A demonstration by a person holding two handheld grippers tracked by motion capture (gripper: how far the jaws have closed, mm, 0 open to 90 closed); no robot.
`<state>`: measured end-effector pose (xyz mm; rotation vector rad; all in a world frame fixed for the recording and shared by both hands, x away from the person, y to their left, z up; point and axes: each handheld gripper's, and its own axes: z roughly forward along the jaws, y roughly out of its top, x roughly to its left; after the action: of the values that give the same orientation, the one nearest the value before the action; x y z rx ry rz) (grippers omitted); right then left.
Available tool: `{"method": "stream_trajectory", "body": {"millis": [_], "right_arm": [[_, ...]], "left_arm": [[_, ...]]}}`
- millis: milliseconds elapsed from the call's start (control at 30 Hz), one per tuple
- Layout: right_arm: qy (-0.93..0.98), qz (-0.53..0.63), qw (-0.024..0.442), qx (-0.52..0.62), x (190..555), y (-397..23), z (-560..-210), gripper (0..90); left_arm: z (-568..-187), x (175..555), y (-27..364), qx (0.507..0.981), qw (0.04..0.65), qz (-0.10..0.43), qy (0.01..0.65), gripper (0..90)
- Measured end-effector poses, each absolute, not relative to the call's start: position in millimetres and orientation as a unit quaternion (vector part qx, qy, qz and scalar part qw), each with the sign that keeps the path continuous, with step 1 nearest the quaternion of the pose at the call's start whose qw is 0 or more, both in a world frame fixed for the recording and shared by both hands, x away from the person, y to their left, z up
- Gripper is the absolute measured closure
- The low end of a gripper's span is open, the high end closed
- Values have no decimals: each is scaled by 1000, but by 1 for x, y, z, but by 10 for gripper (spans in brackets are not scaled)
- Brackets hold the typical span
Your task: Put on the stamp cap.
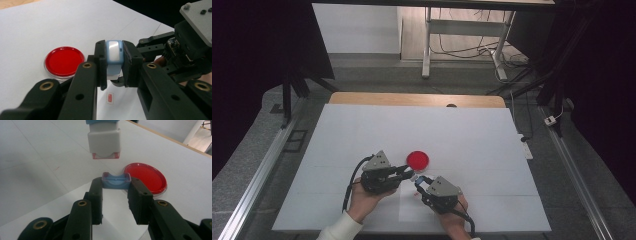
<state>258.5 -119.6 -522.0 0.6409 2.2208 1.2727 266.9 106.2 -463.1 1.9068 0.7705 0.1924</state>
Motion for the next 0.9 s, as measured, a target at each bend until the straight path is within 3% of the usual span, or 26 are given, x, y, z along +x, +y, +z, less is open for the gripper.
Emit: {"method": "stream_trajectory", "body": {"millis": [900], "right_arm": [[807,463,276,240,253,-112,-522,650]], "left_arm": [[-466,266,96,788,512,89,329,757]]}}
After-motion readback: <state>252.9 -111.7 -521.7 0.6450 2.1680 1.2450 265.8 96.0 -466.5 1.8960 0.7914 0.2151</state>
